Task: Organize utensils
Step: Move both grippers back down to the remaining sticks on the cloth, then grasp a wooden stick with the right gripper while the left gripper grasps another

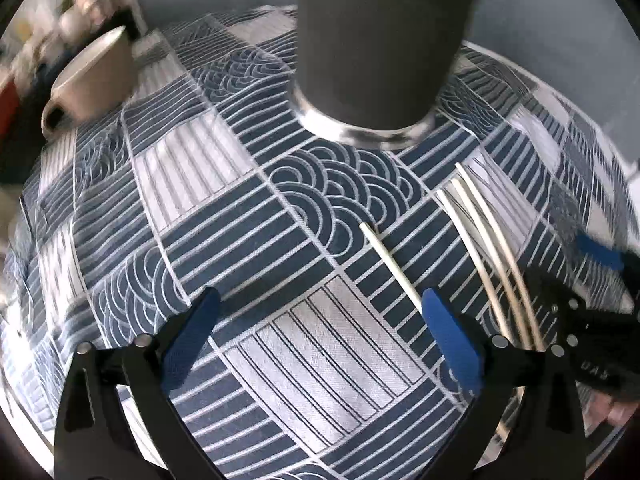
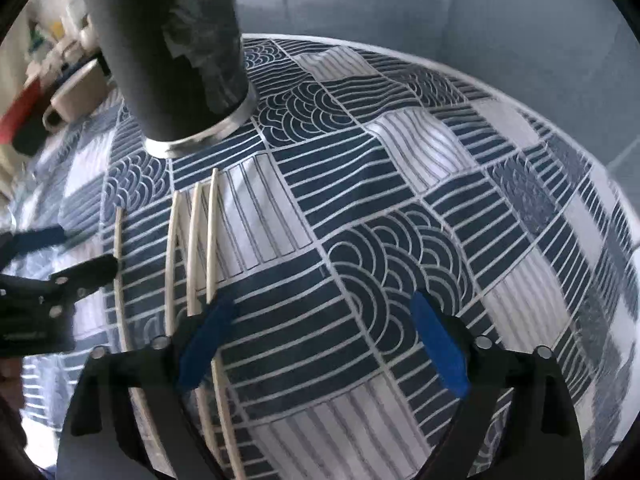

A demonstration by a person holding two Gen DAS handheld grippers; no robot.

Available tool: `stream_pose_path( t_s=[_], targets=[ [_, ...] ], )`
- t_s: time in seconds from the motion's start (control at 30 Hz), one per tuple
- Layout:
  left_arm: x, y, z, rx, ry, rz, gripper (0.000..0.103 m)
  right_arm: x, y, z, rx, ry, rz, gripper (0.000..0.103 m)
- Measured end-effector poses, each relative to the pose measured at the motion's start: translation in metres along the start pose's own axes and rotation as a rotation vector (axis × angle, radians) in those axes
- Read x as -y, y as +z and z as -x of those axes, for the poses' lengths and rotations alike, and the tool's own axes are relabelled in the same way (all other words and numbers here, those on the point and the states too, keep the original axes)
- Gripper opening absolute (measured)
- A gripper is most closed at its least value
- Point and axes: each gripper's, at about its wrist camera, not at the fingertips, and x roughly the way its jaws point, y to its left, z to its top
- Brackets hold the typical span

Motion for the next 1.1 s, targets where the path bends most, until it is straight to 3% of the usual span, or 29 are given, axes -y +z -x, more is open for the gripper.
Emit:
stream_pose_path(
  t_s=[0.2,0.43,0.7,0.8,1.0,1.1],
  targets=[
    [0.000,0.000,-0.001,-0.004,0.009,0.010,0.099,-0.010,0.000,0.009,0.049,0.055,0.060,0.081],
    [0.002,0.002,-0.002,-0.012,0.017,0.013,0.098,-0.019,0.001,-0.004,-0.005,0.002,0.099,0.079],
    [-0.004,-0.003,0.003,-0.004,-0.008,-0.014,0.091,-0.003,0.000,-0.003,-0.048,0.041,0.062,0.079],
    [-0.004,-0.003,0.003,-0.025,0.010,0.034,0.091,-0.011,0.003,-0.004,-0.099,0.015,0.097,0.080],
    [0.001,-0.004,0.004,-0.059,0.057,0.151,0.091,-0.021,0.012,-0.001,-0.167,0.054,0.178,0.056],
    [0.009,0.001,0.008,-0.083,0.037,0.141,0.072,-0.009,0.015,0.000,-0.173,0.047,0.155,0.032]
  ],
)
